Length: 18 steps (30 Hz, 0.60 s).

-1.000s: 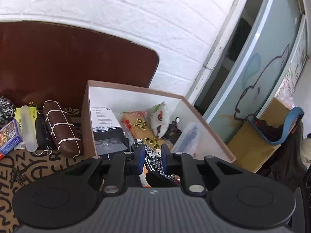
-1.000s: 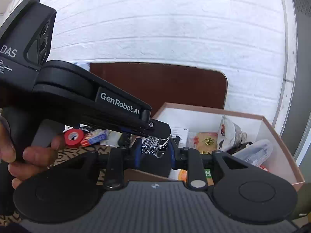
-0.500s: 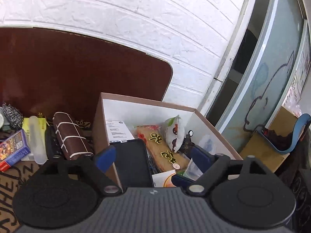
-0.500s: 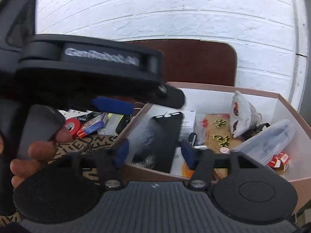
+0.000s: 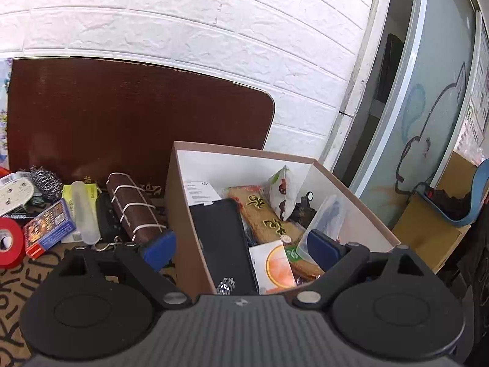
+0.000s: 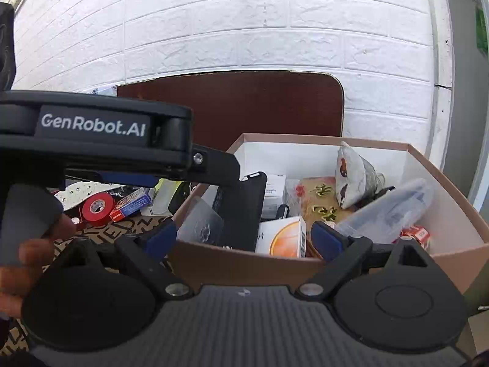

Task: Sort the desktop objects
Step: 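Withdraw both tools from the box back toward the clutter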

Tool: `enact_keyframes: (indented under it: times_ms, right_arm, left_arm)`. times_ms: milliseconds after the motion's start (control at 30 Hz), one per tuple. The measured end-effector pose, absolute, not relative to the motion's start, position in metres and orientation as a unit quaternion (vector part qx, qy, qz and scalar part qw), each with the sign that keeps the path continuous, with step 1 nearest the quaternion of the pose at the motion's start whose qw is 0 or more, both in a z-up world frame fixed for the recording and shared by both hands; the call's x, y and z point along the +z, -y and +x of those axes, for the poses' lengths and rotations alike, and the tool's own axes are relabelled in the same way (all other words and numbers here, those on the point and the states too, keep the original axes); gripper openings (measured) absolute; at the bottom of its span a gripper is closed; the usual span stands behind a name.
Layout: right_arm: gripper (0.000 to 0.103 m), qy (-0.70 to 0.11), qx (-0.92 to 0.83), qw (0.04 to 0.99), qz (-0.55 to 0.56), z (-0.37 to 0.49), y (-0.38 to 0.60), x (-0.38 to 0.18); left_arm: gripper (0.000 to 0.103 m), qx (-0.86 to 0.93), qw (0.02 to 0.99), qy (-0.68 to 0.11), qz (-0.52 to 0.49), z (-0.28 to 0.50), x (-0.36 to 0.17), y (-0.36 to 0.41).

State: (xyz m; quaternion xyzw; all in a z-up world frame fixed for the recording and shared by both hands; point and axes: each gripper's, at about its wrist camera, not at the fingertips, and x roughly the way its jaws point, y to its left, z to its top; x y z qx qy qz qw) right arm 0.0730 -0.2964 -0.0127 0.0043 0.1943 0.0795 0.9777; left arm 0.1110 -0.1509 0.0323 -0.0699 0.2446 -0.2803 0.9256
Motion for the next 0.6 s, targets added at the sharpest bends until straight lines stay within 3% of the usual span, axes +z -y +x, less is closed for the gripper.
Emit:
enact_keyframes:
  times_ms: [600]
  right_arm:
    - [0.093,-0.195,0.093,0.976,-0.001,0.028,0.271,-0.002]
  left_arm:
    - [0.095,-0.236,0.933,-0.27,-0.032,0.07,0.031,0.135]
